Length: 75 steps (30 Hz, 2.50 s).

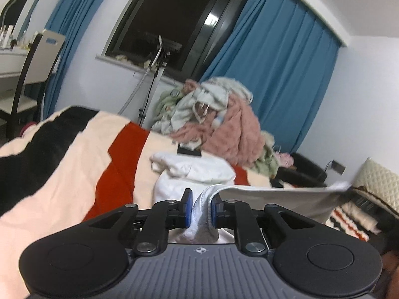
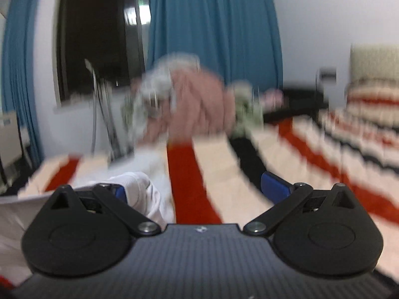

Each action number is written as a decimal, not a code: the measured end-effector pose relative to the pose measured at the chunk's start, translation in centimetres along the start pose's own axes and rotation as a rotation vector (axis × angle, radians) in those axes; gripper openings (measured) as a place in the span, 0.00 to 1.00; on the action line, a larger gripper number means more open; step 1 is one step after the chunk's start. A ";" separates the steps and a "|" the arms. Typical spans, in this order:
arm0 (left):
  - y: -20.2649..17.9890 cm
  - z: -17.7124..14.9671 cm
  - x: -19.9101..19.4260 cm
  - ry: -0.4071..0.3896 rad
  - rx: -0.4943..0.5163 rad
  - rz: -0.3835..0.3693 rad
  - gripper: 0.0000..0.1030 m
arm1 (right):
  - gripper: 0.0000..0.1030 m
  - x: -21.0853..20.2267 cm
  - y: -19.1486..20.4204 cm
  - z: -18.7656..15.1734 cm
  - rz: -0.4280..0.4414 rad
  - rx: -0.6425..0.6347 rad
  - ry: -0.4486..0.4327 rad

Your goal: Fold clothes

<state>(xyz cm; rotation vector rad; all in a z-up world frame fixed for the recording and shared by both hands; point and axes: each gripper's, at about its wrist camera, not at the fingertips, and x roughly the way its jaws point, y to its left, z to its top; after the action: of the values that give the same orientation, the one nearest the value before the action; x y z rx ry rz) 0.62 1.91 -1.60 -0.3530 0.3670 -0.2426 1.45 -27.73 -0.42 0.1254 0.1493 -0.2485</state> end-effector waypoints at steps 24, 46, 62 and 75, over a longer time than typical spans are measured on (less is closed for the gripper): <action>3.0 -2.1 2.6 0.045 0.016 0.369 0.76 | 1.00 0.0 0.1 -1.1 -0.077 -0.119 -0.028; -6.4 15.9 -12.4 -0.527 -0.001 0.380 0.84 | 0.99 -6.5 4.1 14.9 -0.028 -0.184 -0.304; -19.7 40.3 -24.6 -0.747 0.052 0.266 0.92 | 1.00 -14.9 4.0 43.4 0.110 -0.090 -0.431; -11.3 33.8 2.9 -0.378 0.067 0.333 0.94 | 1.00 5.0 5.1 32.1 0.067 -0.188 -0.126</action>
<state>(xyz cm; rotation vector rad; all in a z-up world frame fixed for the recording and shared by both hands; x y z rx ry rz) 14.52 0.56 31.30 -0.2591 0.0411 0.1382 11.76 -28.53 30.78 -0.0718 0.0425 -0.1741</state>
